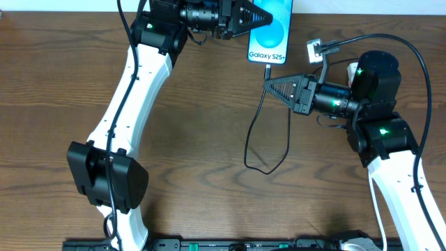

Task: Plug charger to phone and switch on socket
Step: 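Push the USB-C plug up into the phone's bottom port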

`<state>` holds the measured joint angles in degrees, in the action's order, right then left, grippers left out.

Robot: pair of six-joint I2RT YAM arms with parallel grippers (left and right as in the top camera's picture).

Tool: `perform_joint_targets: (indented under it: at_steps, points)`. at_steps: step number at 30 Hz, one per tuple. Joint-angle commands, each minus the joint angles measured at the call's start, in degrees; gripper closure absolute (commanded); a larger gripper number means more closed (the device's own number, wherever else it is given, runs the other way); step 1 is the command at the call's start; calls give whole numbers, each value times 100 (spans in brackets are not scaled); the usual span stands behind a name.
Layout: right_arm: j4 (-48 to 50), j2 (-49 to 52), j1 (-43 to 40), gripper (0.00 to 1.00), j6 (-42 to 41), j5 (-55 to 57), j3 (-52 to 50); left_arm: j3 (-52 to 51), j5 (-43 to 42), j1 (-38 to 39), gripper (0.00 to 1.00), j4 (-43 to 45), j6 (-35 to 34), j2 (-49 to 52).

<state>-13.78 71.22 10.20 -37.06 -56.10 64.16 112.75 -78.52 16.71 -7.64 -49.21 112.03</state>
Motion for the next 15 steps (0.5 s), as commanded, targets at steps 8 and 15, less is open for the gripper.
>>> perform_joint_targets:
  at_steps: [8,15]
  points:
    - [160,-48,155,99,-212,11,33,76,-181,-22,93,46,114,-173]
    - [203,-48,186,99,-234,140,33,76,-186,-22,93,46,223,-173]
